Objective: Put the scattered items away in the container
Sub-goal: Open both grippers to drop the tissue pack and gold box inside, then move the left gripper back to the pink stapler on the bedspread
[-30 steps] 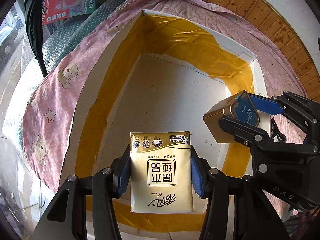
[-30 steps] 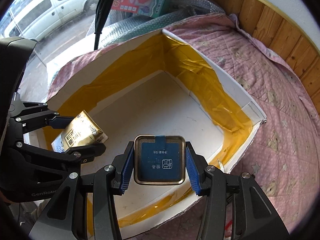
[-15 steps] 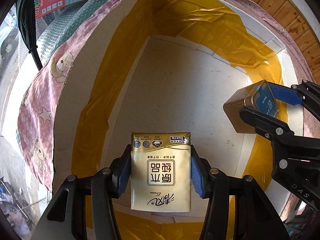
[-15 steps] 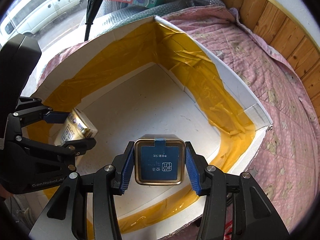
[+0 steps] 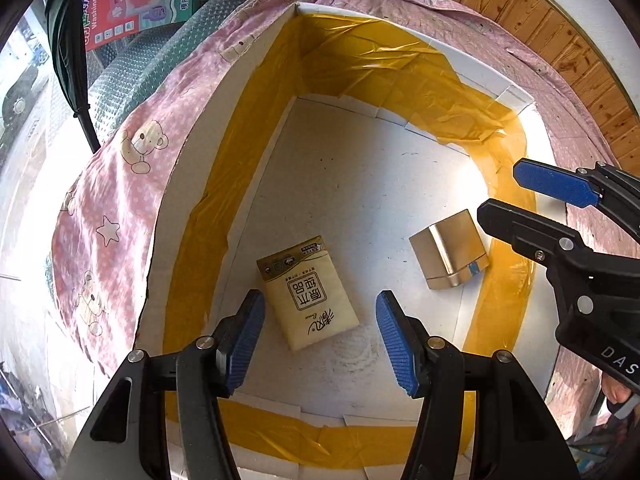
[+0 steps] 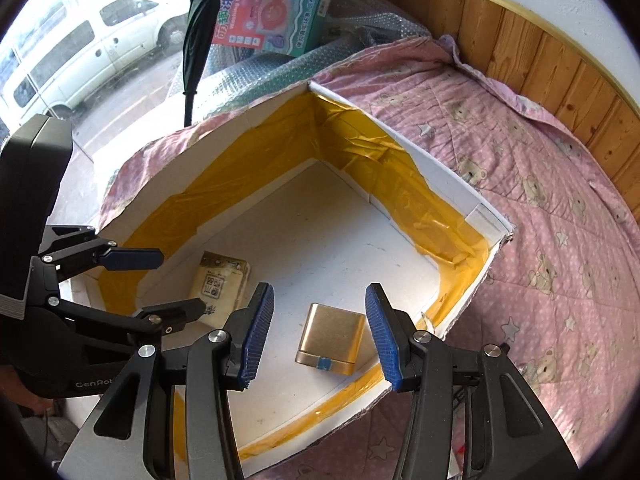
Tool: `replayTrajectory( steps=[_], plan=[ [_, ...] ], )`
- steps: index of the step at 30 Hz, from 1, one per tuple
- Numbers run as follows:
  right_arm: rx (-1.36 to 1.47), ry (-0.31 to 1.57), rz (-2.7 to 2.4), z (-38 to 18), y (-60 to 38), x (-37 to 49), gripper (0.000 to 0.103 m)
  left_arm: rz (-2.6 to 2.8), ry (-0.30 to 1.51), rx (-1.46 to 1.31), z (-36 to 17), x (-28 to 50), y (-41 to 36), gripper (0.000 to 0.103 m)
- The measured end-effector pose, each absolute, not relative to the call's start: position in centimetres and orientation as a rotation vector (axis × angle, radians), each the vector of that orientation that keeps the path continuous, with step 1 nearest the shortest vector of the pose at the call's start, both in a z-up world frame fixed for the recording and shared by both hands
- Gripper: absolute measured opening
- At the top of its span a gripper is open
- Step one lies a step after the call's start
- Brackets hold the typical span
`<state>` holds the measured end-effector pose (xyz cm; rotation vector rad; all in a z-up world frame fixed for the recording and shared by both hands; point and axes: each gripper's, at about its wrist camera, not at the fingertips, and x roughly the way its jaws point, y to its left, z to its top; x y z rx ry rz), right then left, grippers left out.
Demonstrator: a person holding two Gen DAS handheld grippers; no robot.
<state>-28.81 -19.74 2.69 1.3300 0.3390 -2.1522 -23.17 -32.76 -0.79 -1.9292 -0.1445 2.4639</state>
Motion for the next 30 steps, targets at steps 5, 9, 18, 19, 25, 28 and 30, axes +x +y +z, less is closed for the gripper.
replayTrajectory(
  steps=[5,9,18,19,25,28,30],
  plan=[
    [1.236,0.214,-2.204,4.3,-18.2,-25.6,0.050,2.540,-0.120,-1.810,1.6,-20.7,-32.5,0.059],
    [1.178,0.129,-2.255,5.1,-17.0,-22.5,0.042,2.563,-0.168,-1.702,2.7,-19.8,-32.0,0.059],
    [1.119,-0.241,-2.370,3.9,-10.5,-15.1,0.041,2.642,-0.114,-1.478,4.8,-13.8,-29.2,0.059],
    [1.120,-0.277,-2.379,3.6,-9.5,-14.3,0.041,2.642,-0.098,-1.462,4.9,-13.2,-28.7,0.059],
    [1.177,-0.421,-2.464,0.6,-3.3,-11.0,0.041,2.619,-0.041,-1.399,4.8,-10.4,-25.8,0.059],
    [1.231,-0.462,-2.497,-1.2,-0.5,-10.0,0.041,2.614,-0.033,-1.356,5.2,-9.3,-24.3,0.059],
    [1.273,-0.472,-2.505,-2.5,0.7,-9.7,0.041,2.605,-0.036,-1.326,5.5,-8.5,-23.3,0.059]
  ],
)
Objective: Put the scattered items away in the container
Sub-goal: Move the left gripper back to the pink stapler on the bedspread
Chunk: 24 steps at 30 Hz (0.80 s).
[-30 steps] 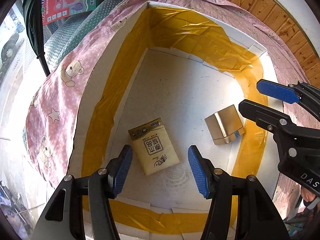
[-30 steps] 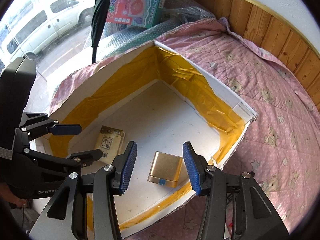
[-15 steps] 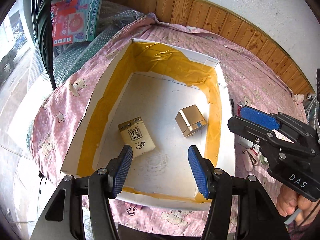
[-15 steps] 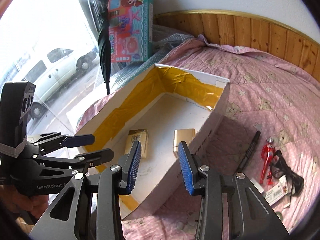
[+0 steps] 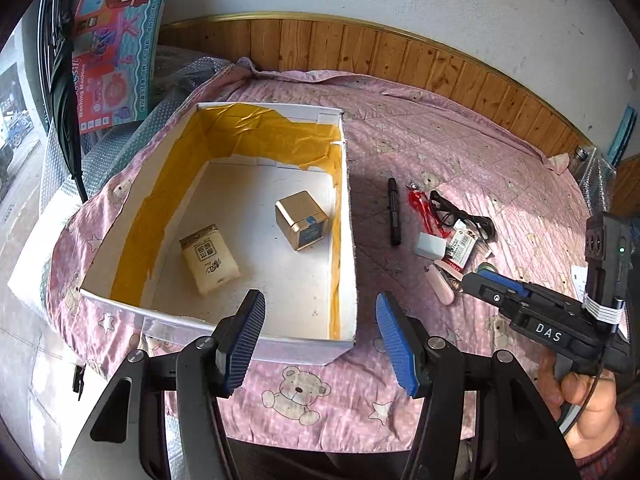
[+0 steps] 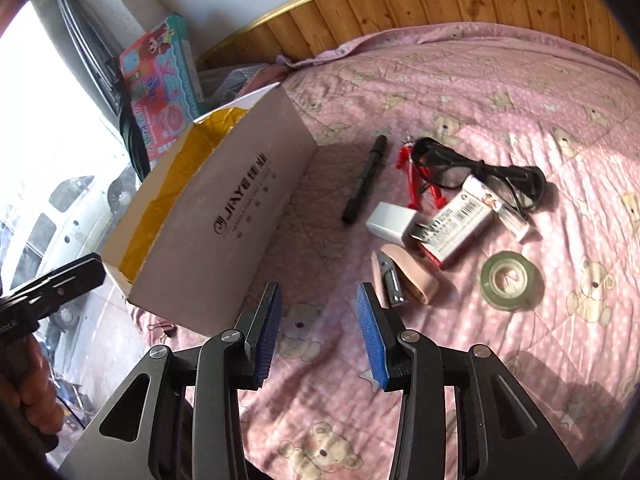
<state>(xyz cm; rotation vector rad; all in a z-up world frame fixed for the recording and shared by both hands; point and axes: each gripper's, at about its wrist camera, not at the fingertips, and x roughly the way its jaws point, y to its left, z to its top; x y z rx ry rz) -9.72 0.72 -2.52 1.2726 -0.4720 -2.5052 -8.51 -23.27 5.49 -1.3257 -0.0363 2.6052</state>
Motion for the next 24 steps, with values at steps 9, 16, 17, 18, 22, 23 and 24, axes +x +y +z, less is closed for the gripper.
replayTrajectory(
  steps=[9,16,17,18,22,23,24],
  plan=[
    [1.297,-0.558,-2.599,-5.3,4.1,-10.3,0.042,2.540,-0.073,-1.277,6.2,-6.3,-19.8,0.061],
    [1.417,-0.528,-2.550,-8.3,3.7,-13.1,0.026,2.544,-0.098,-1.296,5.8,-6.4,-19.5,0.061],
    [1.393,-0.489,-2.564,-8.0,3.2,-13.1,0.026,2.544,-0.100,-1.298,5.8,-6.4,-19.5,0.061],
    [1.363,-0.454,-2.562,-7.6,2.6,-13.0,0.026,2.544,-0.102,-1.300,5.8,-6.3,-19.6,0.061],
    [1.228,-0.223,-2.532,-6.1,-1.2,-12.1,0.023,2.545,-0.118,-1.314,5.5,-6.4,-19.7,0.061],
    [1.201,-0.186,-2.512,-6.0,-2.0,-11.8,0.023,2.545,-0.123,-1.317,5.4,-6.4,-19.7,0.061],
    [1.178,-0.163,-2.500,-5.9,-2.6,-11.5,0.023,2.545,-0.126,-1.319,5.4,-6.5,-19.7,0.061]
  ],
)
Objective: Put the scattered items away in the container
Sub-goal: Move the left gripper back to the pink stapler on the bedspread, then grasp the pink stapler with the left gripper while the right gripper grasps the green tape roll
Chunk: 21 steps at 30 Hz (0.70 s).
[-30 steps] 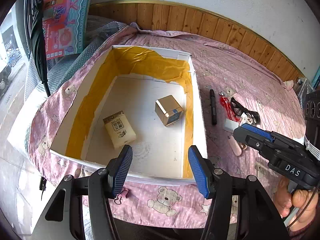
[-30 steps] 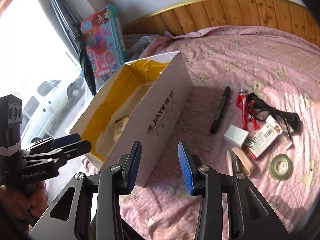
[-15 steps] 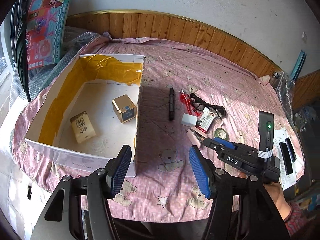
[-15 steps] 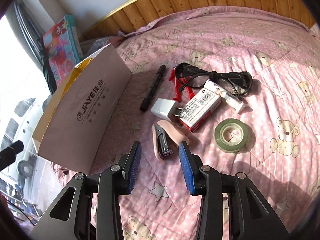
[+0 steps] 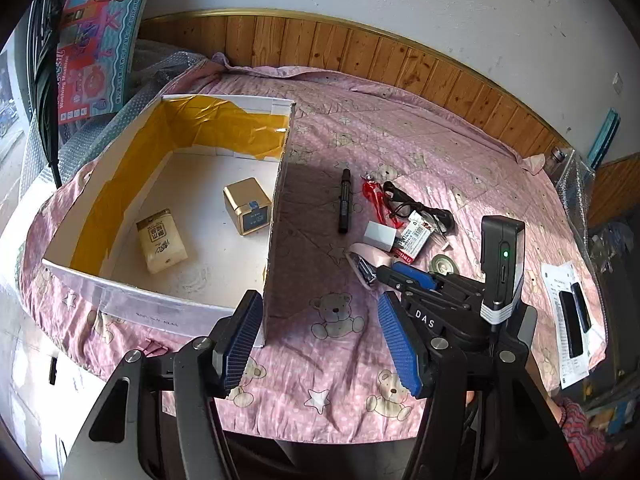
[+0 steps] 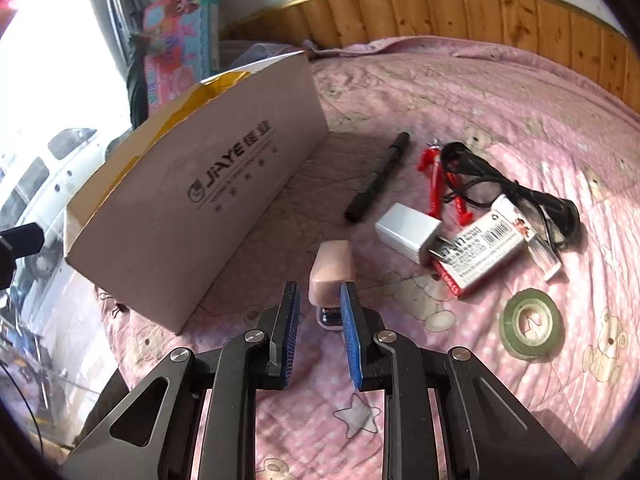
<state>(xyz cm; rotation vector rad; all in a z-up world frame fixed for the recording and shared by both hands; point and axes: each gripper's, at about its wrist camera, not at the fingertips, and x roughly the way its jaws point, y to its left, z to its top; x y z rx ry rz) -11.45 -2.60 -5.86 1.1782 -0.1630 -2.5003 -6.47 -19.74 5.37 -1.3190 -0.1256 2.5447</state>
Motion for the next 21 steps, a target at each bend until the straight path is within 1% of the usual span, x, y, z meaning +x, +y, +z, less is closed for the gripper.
replayTrajectory(
  steps=[2,5,10,11,12,19,21],
  plan=[
    [1.141,-0.179,-2.506,-5.8,-2.8,-11.0,0.023,2.546,-0.127,-1.321,5.3,-6.5,-19.8,0.061],
    [1.173,-0.241,-2.534,-6.4,-2.3,-11.5,0.036,2.551,-0.127,-1.318,5.3,-6.5,-19.8,0.061],
    [1.220,-0.308,-2.500,-7.7,-1.9,-12.3,0.034,2.505,-0.134,-1.324,4.9,-7.2,-18.7,0.063],
    [1.219,-0.330,-2.485,-8.0,-1.8,-12.2,0.030,2.493,-0.138,-1.328,4.8,-7.4,-18.3,0.063],
    [1.219,-0.340,-2.482,-8.1,-1.8,-12.2,0.024,2.483,-0.152,-1.334,4.7,-7.7,-17.9,0.063],
    [1.232,-0.420,-2.453,-7.7,-1.7,-10.9,0.024,2.453,-0.171,-1.362,3.8,-9.5,-16.4,0.063],
    [1.219,-0.466,-2.479,-7.2,0.1,-10.0,0.026,2.432,-0.173,-1.377,3.2,-10.2,-15.9,0.063]
  ],
)
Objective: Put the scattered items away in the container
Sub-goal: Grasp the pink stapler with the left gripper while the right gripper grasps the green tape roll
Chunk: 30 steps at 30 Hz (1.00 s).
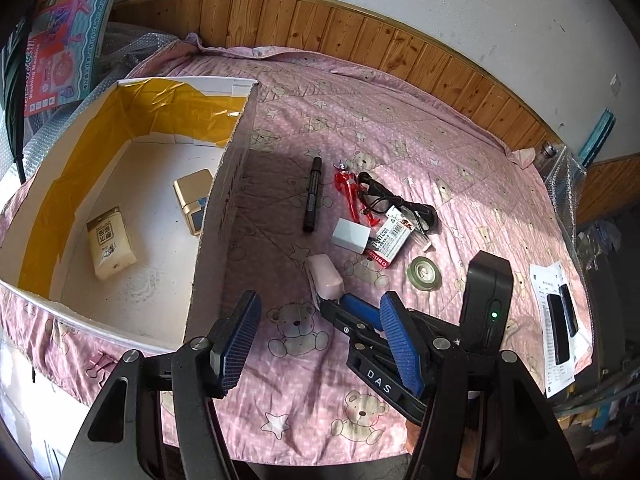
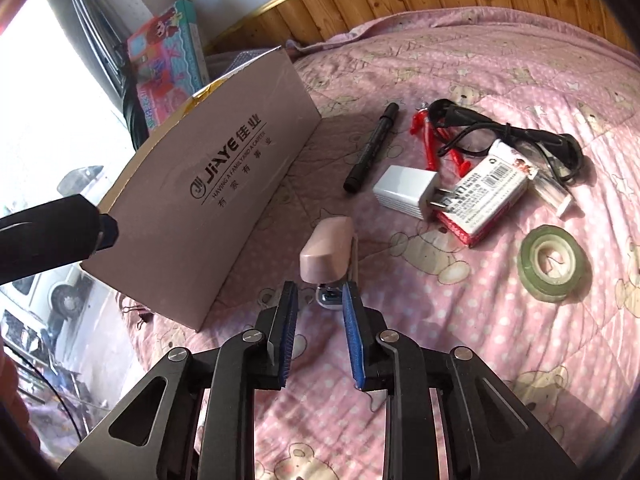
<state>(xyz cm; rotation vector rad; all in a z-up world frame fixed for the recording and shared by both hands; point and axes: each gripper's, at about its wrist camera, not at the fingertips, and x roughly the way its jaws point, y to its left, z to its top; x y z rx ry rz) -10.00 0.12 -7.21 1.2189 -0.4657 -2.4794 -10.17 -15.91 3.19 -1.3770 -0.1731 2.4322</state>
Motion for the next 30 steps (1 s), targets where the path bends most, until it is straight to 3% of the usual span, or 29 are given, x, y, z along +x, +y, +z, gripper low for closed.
replayTrajectory(
  steps=[12,22,24,27,30],
  plan=[
    [1.289,-0.673,-2.709,-7.2,11.5,-9.3,0.029,2.370,-0.091,-1.473,-2.2,-12.9,-11.4,0.063],
    [1.335,-0.515,-2.746,-8.2,11.0,-11.4,0.029,2.372,-0.123,-1.572,-6.4,-15.9,-11.1,0.063],
    [1.342,-0.485,-2.746,-8.2,10.9,-11.5,0.024,2.378,-0.118,-1.580,-7.2,-16.3,-10.9,0.063],
    [1.354,-0.466,-2.725,-8.1,10.7,-11.2,0.020,2.388,-0.098,-1.583,-7.9,-16.6,-10.9,0.054],
    [1.352,-0.470,-2.734,-8.1,10.9,-11.1,0.021,2.389,-0.098,-1.581,-8.2,-16.6,-11.1,0.053]
  ],
)
